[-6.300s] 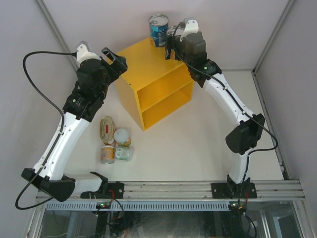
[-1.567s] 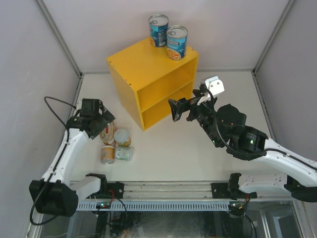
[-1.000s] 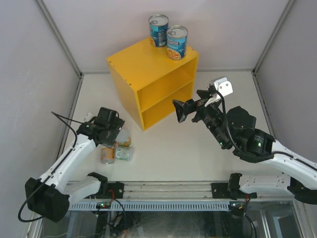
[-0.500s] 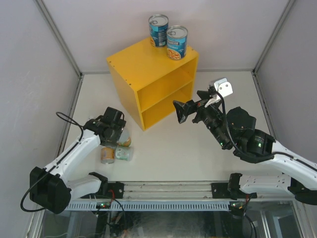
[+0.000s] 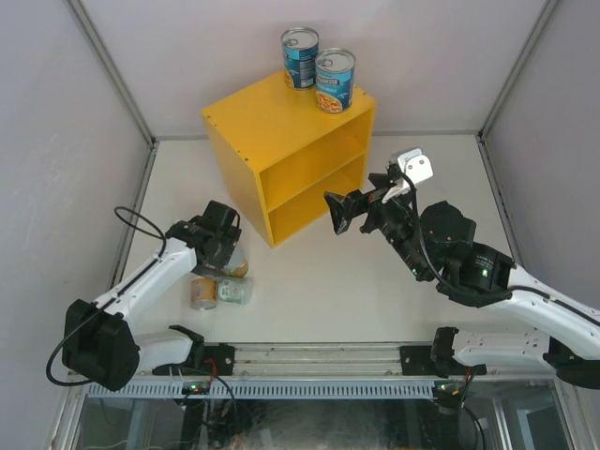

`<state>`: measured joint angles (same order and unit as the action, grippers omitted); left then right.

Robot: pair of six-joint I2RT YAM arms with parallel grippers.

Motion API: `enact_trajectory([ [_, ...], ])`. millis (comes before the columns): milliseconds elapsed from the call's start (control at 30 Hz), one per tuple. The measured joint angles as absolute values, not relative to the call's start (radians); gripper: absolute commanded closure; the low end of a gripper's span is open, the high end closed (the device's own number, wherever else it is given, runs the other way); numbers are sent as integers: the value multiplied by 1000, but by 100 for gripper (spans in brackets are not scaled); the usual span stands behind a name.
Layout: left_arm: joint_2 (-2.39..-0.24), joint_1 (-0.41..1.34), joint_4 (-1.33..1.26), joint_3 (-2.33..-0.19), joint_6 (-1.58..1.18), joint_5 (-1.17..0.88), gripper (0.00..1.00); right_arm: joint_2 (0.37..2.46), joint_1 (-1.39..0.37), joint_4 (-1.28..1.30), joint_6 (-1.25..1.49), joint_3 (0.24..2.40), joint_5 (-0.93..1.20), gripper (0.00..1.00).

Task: Place and organize the canned foods onto the counter
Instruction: Pick up the canned food from the center of the board.

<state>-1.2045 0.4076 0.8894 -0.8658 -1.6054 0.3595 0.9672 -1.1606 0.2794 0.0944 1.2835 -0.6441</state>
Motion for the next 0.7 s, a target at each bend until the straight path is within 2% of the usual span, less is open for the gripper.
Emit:
enact_trajectory([
  [533,-1262,407,827,-834,-1595,358,1,973,-1124,281,128,1254,-619,0],
  [700,-1281,407,817,-832,-1585,356,6,973,-1119,281,138,1252,-618,0],
])
